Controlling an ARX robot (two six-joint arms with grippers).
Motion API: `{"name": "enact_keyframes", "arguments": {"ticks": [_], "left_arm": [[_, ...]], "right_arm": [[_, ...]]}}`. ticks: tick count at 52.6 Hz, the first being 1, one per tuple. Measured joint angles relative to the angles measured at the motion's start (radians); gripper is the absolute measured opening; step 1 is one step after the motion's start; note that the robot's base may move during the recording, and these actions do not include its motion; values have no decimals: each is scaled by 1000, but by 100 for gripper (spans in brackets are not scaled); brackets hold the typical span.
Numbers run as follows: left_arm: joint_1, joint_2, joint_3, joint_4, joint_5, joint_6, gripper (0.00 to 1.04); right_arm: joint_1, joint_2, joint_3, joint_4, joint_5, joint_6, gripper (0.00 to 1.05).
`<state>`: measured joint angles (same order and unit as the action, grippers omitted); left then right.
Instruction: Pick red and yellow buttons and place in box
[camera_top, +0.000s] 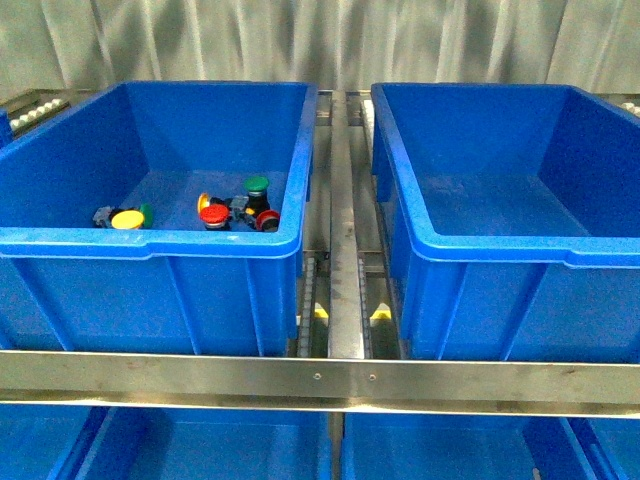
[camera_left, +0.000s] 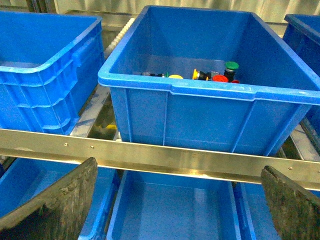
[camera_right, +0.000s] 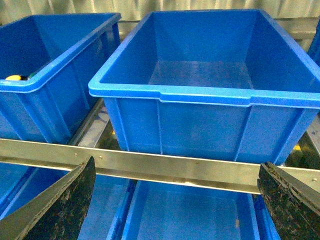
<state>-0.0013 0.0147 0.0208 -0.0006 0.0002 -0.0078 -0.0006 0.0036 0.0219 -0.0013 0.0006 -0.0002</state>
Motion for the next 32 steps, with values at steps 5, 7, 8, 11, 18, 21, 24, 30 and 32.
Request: {"name": "enact_keyframes", "arguments": {"ticks": [5, 7, 8, 11, 18, 21, 24, 30, 32], "left_arm": [[0, 0, 0, 0, 0, 0, 97], [0, 0, 0, 0, 0, 0, 97], [0, 0, 0, 0, 0, 0, 97], [0, 0, 0, 0, 0, 0, 97], [0, 0, 0, 0, 0, 0, 97], [0, 0, 0, 0, 0, 0, 97], [0, 0, 0, 0, 0, 0, 97], [0, 0, 0, 0, 0, 0, 97], [0, 0, 0, 0, 0, 0, 97]], "right_arm": [[0, 0, 0, 0, 0, 0, 98], [0, 0, 0, 0, 0, 0, 98], [0, 0, 0, 0, 0, 0, 98], [0, 0, 0, 0, 0, 0, 98], [0, 0, 0, 0, 0, 0, 98], [0, 0, 0, 0, 0, 0, 98], [0, 0, 0, 0, 0, 0, 98], [0, 0, 0, 0, 0, 0, 98], [0, 0, 0, 0, 0, 0, 98]]}}
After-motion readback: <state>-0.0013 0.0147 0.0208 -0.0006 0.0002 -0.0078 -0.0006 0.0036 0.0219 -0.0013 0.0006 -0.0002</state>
